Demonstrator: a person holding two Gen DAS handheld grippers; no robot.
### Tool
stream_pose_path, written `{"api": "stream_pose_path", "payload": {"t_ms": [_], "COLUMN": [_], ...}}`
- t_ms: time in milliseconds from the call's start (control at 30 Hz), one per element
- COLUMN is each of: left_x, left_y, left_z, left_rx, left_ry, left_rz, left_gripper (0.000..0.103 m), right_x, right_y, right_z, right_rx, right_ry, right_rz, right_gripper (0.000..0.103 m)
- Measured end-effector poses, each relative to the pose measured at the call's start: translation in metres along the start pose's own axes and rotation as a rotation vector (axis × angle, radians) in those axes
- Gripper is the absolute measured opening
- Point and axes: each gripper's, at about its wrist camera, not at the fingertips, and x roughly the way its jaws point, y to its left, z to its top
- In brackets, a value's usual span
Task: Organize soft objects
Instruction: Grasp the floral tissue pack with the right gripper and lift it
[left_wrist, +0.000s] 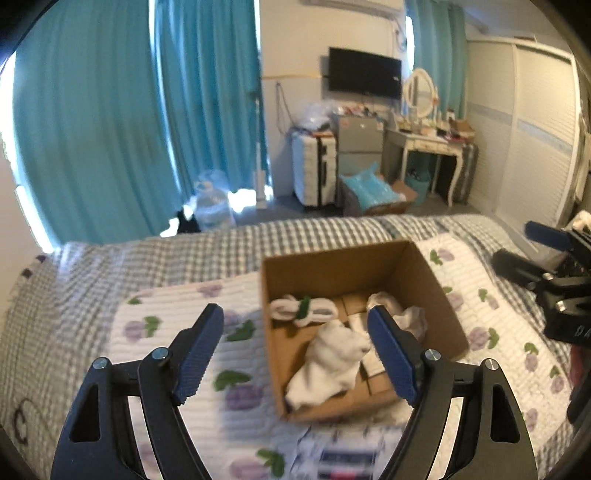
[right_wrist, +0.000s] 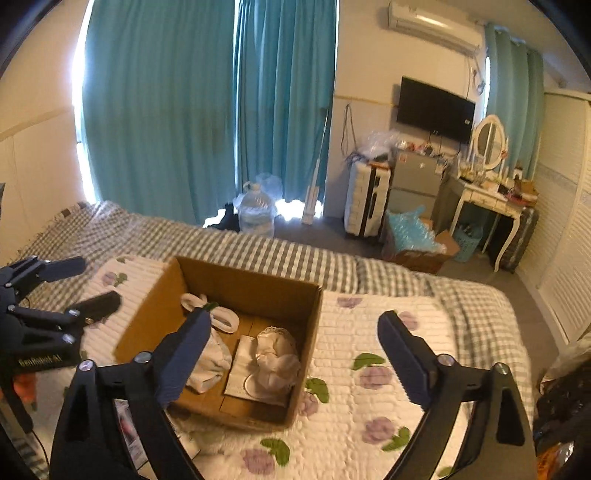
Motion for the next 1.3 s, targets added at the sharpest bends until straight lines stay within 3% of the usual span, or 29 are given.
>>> {"api": "stream_pose_path", "payload": {"t_ms": [233, 400, 500, 767, 933, 1300], "left_x": [-0.105, -0.136, -0.132, -0.079, -0.047, 0.001], "left_y": [0.016, 0.022, 0.025, 0.035, 0.039, 0.060], "left_z": [-0.015, -0.042, -0.064, -0.126, -0.144, -0.155], "left_rx": [-0.020, -0.029, -0.031, -0.108, -0.107, -0.177], "left_ry": [-0.130, -0.133, -0.103, 0.063, 0.135, 0.204], "left_rz": [0.046, 0.095, 0.142, 0.143, 0.146, 0.110], "left_gripper": [0.103, 0.103, 0.103, 0.103, 0.103, 0.103], "right_x": [-0.085, -0.104, -0.096, -0.027, 0.002, 0.063], "right_y": [0.020, 0.049, 0.068, 0.115, 0.122, 0.143], "right_z": [-0.001, -0.023, -0.049, -0.122, -0.139, -0.160], "right_rx": [-0.049, -0.131, -0.185, -0.289, -0.269, -0.277], "right_ry": [-0.061, -0.037, 0.015, 0.204, 0.229, 0.321], "right_rz": [0.038, 0.082, 0.113, 0.225, 0.284, 0.268], "right_gripper": [0.103, 0.103, 0.103, 0.103, 0.103, 0.100]}}
